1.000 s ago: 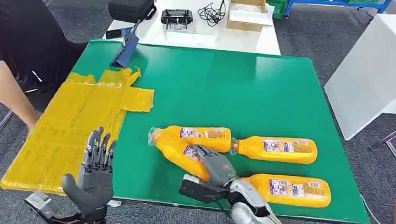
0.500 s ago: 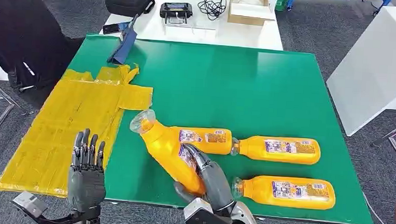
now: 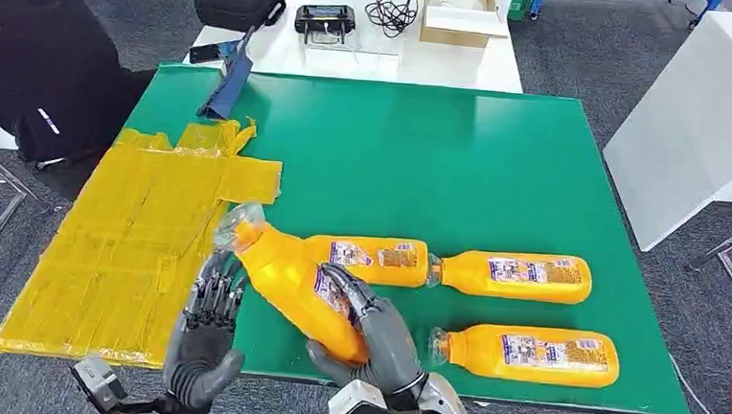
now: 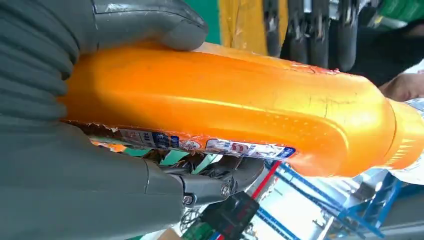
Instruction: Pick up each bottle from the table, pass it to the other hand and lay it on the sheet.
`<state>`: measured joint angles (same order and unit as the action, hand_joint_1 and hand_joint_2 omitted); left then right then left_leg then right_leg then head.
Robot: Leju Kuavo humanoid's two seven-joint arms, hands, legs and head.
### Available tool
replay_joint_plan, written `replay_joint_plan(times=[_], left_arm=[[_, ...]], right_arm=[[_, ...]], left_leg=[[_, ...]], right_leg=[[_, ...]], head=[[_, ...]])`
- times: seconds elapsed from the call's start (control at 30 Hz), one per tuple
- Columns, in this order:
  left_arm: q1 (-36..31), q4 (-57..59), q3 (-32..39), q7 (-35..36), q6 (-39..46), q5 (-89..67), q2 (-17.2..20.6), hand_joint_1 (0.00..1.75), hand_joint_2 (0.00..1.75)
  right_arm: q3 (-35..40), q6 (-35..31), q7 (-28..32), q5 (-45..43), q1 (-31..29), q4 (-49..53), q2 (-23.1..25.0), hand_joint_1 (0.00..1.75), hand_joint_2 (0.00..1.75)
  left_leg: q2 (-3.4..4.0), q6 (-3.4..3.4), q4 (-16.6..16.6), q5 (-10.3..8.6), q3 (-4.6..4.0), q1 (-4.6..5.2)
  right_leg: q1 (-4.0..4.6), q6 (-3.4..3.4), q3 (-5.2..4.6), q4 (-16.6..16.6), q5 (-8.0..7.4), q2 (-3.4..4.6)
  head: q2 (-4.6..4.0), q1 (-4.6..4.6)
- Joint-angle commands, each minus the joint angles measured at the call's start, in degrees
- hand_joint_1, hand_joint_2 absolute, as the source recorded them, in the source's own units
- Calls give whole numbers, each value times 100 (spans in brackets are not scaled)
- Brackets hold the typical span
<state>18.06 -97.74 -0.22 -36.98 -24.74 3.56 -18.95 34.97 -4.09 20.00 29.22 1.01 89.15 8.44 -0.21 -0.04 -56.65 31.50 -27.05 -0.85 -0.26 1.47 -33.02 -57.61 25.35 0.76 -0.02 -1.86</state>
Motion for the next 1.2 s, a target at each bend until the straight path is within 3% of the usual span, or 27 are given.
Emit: replay_joint_plan(times=[0.03,0.33,0.47,0.5,0.53,1.2], left_arm=[[92,130,-518,-61,132,-205,334,0,175],[31,251,-491,-8,162,-114,370,0,175],[-69,367,-442,33,235,-75,344,2,175],[-93,397,-434,37,240,-61,344,155,175],[-110,419,-428,38,238,-50,346,175,175],[-135,488,-371,-82,140,35,363,175,175]], right_arm=[[426,46,-36,231,-283,-599,48,175,175],[877,93,-83,434,-409,-994,178,175,175],[1360,284,-7,584,-760,-1627,196,175,175],[1424,282,16,611,-788,-1717,213,175,175],[1464,285,31,619,-802,-1780,233,175,175],[1393,72,84,521,-710,-1558,169,175,175]], left_leg=[[10,3,15,-3,15,0],[7,2,18,-6,12,1],[10,1,16,-4,14,-2],[13,2,26,-7,24,-3],[11,2,21,-5,18,0],[-6,4,26,-9,26,-1]], right_leg=[[1,-1,10,13,-6,4],[0,-2,10,15,-7,1],[3,-2,11,14,-6,5],[4,-3,18,23,-10,6],[1,-2,13,17,-7,5],[5,-2,21,25,-6,-14]], head=[[0,0],[0,0],[0,2],[0,0],[0,0],[0,2]])
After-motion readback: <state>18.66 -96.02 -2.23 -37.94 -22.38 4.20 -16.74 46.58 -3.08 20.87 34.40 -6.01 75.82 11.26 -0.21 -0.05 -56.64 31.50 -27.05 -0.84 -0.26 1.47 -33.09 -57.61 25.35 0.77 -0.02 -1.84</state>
